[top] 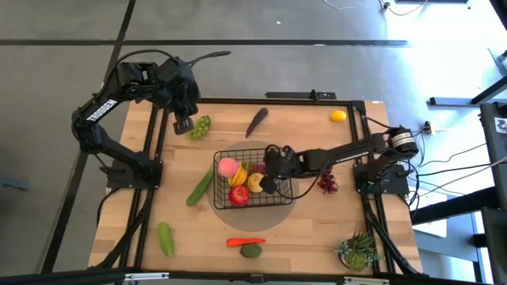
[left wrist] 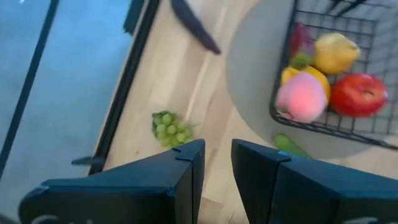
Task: Build produce basket
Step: Put the green grapes into the black wire basket
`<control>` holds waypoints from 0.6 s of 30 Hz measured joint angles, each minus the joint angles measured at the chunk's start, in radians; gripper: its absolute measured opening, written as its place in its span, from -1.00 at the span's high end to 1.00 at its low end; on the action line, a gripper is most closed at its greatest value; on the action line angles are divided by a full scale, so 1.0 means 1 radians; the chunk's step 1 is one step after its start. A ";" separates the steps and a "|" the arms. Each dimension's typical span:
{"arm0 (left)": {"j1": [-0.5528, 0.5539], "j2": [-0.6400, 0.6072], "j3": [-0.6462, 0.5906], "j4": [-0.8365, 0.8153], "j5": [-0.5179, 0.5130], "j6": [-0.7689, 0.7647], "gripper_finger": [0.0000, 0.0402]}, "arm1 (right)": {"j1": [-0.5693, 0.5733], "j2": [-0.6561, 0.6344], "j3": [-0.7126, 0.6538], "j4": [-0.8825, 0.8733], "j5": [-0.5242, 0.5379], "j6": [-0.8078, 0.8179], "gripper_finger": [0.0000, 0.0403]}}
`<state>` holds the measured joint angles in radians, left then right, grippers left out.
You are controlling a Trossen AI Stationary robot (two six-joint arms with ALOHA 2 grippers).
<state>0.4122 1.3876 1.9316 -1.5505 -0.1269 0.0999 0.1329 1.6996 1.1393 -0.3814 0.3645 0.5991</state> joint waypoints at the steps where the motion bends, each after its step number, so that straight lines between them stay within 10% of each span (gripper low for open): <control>1: 0.000 0.000 0.000 0.000 -0.012 -0.023 0.66 | 0.000 -0.018 0.000 0.000 0.000 -0.001 0.74; 18: 0.105 0.000 -0.118 -0.020 -0.075 -0.281 0.66 | -0.034 -0.325 0.053 -0.008 0.105 -0.050 0.74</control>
<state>0.5175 1.3872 1.8140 -1.5704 -0.2016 -0.1812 0.0993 1.3746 1.1921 -0.3894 0.4699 0.5488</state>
